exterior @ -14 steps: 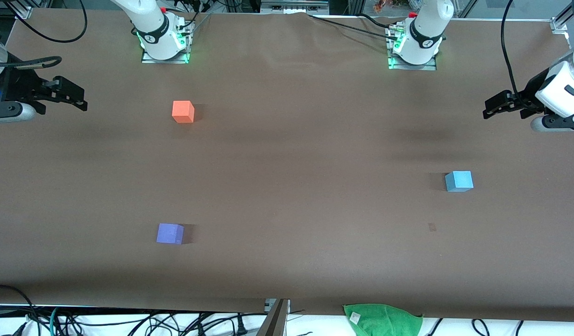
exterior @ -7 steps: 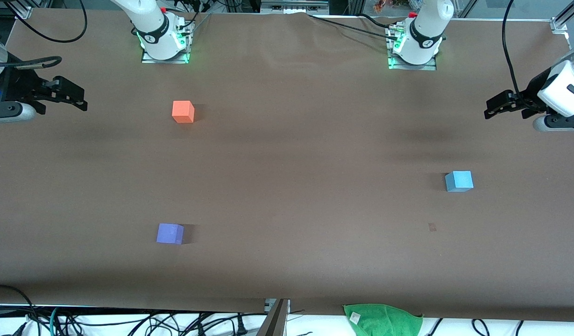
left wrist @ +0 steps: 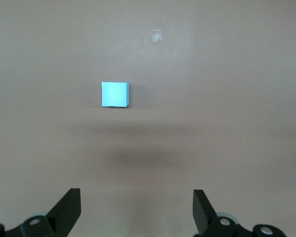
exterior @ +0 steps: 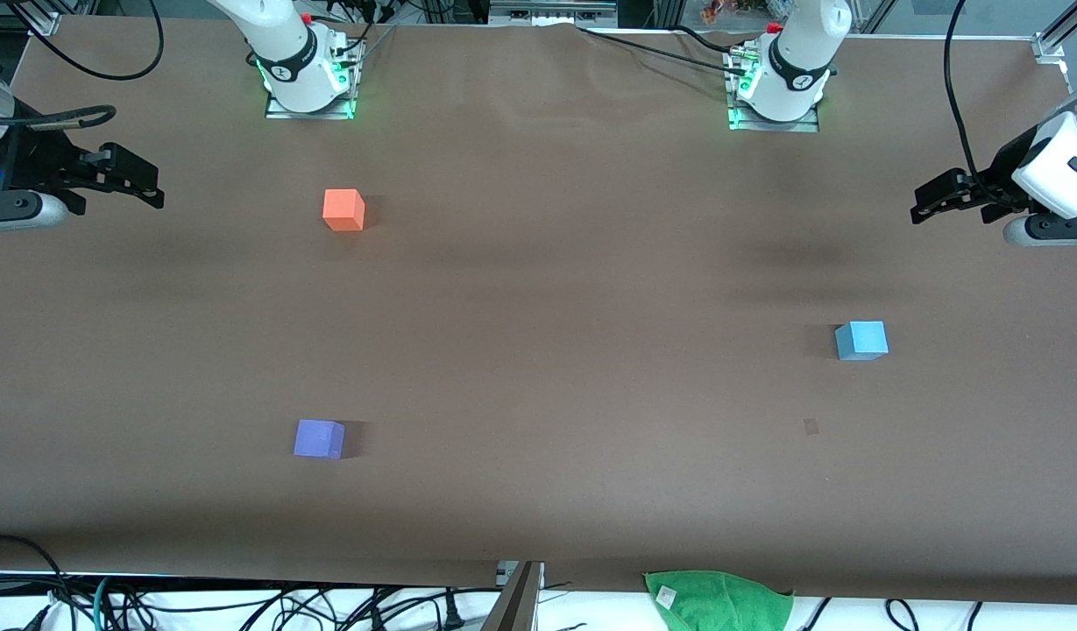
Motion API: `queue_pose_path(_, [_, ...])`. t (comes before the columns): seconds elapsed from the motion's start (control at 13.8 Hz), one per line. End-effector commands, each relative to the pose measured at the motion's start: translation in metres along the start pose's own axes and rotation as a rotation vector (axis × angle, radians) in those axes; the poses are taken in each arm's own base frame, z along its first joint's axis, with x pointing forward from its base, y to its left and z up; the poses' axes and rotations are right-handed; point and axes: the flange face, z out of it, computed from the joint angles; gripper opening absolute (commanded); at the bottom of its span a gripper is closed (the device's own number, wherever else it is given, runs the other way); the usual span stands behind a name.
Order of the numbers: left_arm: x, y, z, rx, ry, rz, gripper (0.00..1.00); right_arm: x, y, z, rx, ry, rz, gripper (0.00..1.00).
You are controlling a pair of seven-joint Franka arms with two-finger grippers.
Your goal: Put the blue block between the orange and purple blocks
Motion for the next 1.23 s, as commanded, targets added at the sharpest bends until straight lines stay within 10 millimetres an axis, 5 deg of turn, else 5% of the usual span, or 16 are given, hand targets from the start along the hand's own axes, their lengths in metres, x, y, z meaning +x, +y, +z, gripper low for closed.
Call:
queue_pose_path(0.0, [0.005,-0.001,-0.004,0.007,-0.003,0.023,1.00,0.000,0.000,-0.006,-0.010,0.002,-0.010,1.00])
queue_pose_path(0.51, [0.032,-0.006,0.012,0.031,-0.027,0.019,1.00,0.000,0.000,-0.006,-0.010,0.001,-0.011,1.00])
queue_pose_path(1.16, [0.108,-0.044,0.165,0.109,-0.119,0.083,1.00,0.000,0.000,-0.005,-0.009,0.000,-0.011,1.00])
